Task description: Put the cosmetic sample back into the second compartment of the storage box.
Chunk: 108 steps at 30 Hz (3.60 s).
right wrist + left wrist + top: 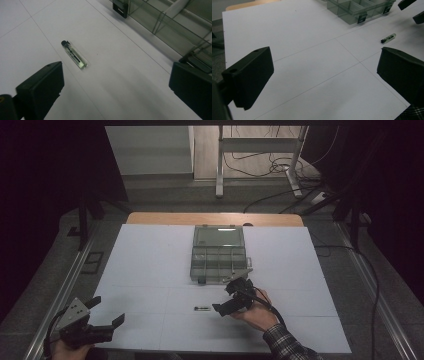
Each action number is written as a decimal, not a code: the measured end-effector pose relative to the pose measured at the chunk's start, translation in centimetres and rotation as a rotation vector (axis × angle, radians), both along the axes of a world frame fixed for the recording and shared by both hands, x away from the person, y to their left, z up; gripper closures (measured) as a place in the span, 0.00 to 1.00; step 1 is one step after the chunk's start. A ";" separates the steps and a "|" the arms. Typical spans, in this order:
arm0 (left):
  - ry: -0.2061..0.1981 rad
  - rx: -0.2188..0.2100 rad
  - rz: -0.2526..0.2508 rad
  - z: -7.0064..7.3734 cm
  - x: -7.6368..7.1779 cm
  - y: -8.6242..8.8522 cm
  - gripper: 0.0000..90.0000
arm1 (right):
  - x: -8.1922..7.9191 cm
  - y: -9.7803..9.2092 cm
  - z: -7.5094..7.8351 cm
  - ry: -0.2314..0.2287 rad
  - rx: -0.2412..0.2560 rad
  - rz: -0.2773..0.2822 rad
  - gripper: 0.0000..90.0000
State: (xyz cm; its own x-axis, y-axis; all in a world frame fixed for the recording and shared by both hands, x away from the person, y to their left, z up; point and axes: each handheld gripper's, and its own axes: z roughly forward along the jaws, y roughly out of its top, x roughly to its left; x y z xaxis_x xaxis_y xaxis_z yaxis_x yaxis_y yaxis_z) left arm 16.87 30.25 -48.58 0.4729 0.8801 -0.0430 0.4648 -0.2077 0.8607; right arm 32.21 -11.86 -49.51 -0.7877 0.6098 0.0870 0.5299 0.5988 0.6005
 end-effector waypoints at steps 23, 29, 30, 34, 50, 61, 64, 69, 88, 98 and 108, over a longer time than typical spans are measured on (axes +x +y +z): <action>0.002 0.018 -0.010 0.0 0.0 -0.2 0.02 | 0.6 4.6 -0.9 0.050 -0.036 0.170 0.44; 0.002 0.028 -0.013 0.0 0.0 -0.3 0.02 | 0.3 5.8 -1.6 0.076 -0.047 0.240 0.65; 0.001 0.029 -0.014 0.0 0.0 -0.3 0.02 | 0.2 5.9 -1.7 0.069 -0.060 0.253 0.69; -0.001 0.032 -0.015 0.0 0.0 -0.4 0.02 | -0.4 6.5 -2.1 -0.008 -0.139 0.292 0.87; 0.006 0.019 -0.016 0.0 0.1 -0.2 0.02 | -0.5 6.0 -1.3 -0.017 -0.110 0.251 0.90; 0.006 0.017 -0.017 0.0 0.1 -0.2 0.02 | 0.1 5.1 -0.4 -0.025 -0.062 0.213 0.90; 0.006 0.017 -0.017 0.0 0.1 -0.2 0.02 | 0.4 4.7 -0.1 -0.037 -0.046 0.207 0.90; 0.006 0.017 -0.017 0.0 0.1 -0.2 0.02 | 0.7 4.2 0.5 -0.036 -0.023 0.174 0.90; 0.011 0.023 -0.020 0.0 0.2 -0.3 0.02 | 2.0 2.8 1.5 -0.065 0.016 0.084 0.90; 0.013 0.023 -0.024 0.0 0.3 -0.3 0.02 | 3.3 2.4 1.9 -0.067 0.043 0.052 0.90; 0.014 0.019 -0.025 0.0 0.3 -0.2 0.02 | 4.9 2.4 2.2 -0.081 0.046 0.021 0.90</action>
